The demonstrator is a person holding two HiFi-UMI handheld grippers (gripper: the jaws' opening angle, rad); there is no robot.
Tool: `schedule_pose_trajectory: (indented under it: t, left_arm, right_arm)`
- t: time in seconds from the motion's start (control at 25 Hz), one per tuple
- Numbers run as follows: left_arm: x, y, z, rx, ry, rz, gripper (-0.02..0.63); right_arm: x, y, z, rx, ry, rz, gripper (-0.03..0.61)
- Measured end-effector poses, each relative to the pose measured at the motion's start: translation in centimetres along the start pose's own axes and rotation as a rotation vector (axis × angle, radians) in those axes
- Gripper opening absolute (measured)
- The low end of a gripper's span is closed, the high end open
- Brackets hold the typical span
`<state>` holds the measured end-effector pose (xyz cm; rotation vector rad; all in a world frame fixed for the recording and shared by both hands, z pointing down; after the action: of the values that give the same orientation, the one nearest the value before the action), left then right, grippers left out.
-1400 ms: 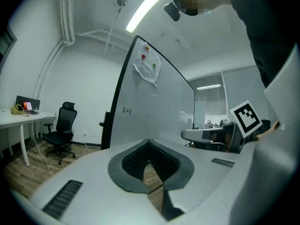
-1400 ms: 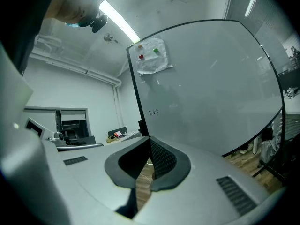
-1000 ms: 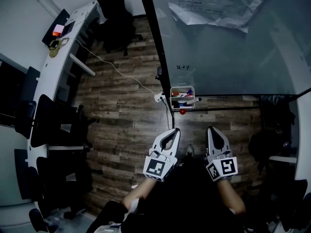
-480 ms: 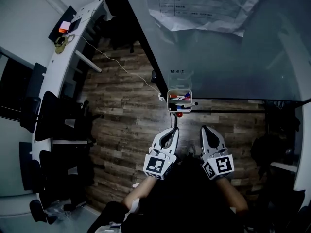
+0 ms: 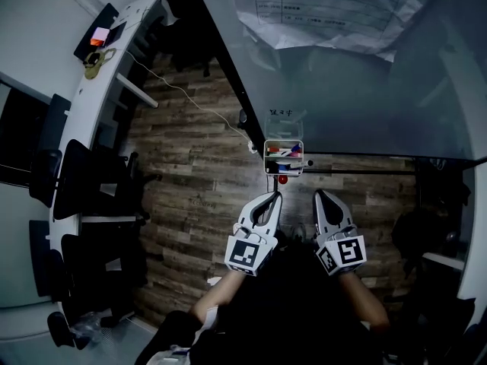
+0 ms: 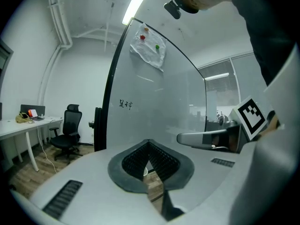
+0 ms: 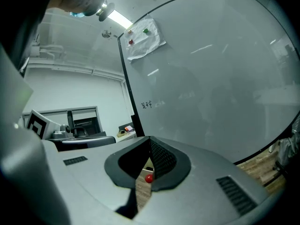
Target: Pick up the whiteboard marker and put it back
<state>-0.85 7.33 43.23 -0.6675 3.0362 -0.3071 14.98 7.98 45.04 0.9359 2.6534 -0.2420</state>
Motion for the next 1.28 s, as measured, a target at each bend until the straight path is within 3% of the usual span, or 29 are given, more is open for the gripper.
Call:
schedule_pose_trajectory:
  t: [0.4, 1.04, 1.28]
  left_arm:
    - [1.4, -2.2, 0.4, -0.003, 0.022, -0.07, 0.008]
    - [3.6, -5.3, 0.1, 0.001, 0.039, -0.112, 0.008]
    - [4.5, -5.9, 0.0, 0.011, 0.042, -0.108, 0.008]
  right_arm:
    - [-1.2, -2.3, -0.8, 0.048, -0.041, -0.07, 0.015]
    - [-3.5, -4.9, -2.3, 0.13, -0.078, -0.127, 0.02]
    - [-4.1, -5.9, -3.4, 0.171, -0.114, -0.133, 0.097]
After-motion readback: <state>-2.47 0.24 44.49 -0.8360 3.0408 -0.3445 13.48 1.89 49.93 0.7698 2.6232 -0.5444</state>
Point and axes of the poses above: the fingertips, and each gripper's own axes: y backward along the fingers, x to its left, z out of its top, the point moved 6 cm from there along y, backward along the fingers, and after that the axes turned 12 degrees about z, right-handed, at the moved point
